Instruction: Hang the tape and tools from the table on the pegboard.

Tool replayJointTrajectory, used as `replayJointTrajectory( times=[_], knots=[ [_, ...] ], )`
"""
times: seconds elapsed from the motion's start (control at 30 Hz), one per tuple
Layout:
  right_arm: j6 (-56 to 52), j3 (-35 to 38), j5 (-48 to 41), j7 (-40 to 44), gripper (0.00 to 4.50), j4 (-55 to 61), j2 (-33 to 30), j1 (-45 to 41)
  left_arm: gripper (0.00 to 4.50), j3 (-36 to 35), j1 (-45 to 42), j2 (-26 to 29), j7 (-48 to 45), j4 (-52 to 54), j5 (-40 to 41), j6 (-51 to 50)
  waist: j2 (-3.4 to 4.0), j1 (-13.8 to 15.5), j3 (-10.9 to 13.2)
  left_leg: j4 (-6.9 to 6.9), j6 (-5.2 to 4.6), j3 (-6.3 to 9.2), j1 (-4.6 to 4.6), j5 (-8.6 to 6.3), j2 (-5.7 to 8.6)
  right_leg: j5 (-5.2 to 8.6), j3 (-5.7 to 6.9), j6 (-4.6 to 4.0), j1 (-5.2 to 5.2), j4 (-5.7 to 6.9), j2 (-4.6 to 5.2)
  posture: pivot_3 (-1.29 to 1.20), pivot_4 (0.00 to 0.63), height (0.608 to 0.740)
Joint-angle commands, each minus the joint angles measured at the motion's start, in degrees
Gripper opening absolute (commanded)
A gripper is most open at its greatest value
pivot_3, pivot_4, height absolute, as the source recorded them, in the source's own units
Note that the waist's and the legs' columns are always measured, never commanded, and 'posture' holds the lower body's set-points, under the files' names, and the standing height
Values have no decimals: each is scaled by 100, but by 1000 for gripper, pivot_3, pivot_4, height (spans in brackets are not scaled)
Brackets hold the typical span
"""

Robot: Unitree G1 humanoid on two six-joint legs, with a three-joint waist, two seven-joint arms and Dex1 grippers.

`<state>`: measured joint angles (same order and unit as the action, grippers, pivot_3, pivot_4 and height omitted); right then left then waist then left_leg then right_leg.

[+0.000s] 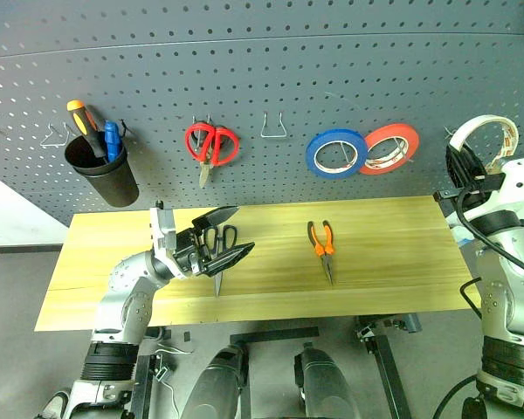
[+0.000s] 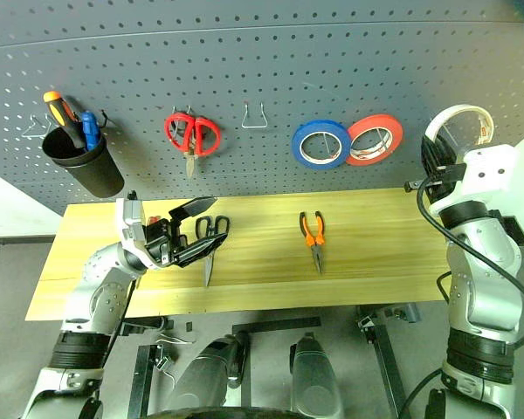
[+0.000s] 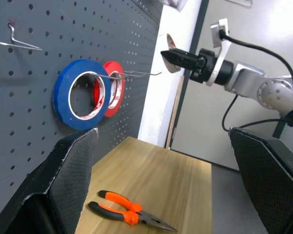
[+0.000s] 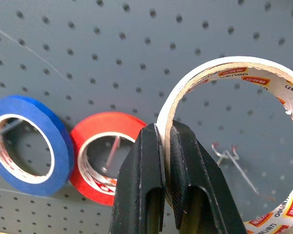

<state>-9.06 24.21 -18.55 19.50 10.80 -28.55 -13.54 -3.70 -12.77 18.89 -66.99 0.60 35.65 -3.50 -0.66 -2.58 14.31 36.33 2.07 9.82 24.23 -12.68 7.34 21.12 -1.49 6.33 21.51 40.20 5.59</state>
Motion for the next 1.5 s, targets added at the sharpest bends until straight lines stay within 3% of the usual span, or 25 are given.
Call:
replayJointTrajectory(
  times=[0.03,0.97,1.5],
  knots=[
    [159,212,-2,-24,63,-155,-151,-92,4500,-101,15,103,24,131,73,-39,0,-1,0,0,0,0,0,0,0,0,0,0,0,0,0,-36,205,715],
    [999,-43,10,276,63,-1855,-159,-730,4500,-366,182,709,142,550,255,-459,0,17,1,-2,-1,0,-2,0,-1,-1,-1,-1,-1,0,0,58,239,715],
    [1846,-285,152,428,63,-3626,-114,-1601,4500,-631,364,960,418,1095,421,-762,-8,130,7,-9,-4,0,-4,-2,-3,-1,-4,-2,-1,-5,0,125,258,715]
  ],
)
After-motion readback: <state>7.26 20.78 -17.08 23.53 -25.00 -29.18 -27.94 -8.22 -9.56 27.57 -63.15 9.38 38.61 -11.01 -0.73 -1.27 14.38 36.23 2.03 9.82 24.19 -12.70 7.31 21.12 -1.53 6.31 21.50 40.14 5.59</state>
